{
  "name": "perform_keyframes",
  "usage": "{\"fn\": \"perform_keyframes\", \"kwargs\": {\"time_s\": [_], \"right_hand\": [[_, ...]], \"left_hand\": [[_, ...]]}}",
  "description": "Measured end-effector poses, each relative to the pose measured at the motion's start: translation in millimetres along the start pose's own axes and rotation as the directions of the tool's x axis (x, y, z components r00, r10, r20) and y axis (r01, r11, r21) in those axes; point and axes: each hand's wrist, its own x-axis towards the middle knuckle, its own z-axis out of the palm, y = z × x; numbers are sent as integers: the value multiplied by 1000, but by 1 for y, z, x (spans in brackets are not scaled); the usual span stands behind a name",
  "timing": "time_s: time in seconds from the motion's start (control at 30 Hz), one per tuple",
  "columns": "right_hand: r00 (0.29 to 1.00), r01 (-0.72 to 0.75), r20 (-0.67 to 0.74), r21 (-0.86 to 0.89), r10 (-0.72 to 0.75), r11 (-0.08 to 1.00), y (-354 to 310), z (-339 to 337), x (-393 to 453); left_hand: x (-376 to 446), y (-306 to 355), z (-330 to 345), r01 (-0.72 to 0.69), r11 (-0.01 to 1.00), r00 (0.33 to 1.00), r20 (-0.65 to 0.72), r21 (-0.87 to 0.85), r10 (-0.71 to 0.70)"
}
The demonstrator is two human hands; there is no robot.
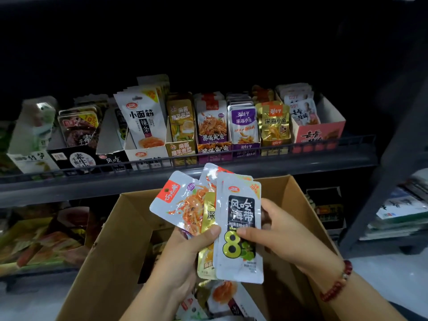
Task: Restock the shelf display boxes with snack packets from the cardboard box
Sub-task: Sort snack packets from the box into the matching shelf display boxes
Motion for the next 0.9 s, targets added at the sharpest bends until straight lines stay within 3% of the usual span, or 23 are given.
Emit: {"fn": "perform_keyframes", "kwargs": {"time_s": [0.3,0.53,0.7,0.9], "right_hand": [[995,22,-95,-25,-24,999,0,-1,1],[990,61,-136,213,-33,975,-6,5,-2],[965,129,-250,192,-78,973,-15,10,-1],[952,164,-283,158,-115,974,-28,12,0]], "left_hand": [[-9,2,14,-48,999,997,56,-8,49],[-12,3,20,-68,997,995,72,-25,70],[-6,2,28,-141,990,990,-11,32,141],[4,8,30,-213,966,971,-76,146,226]]}}
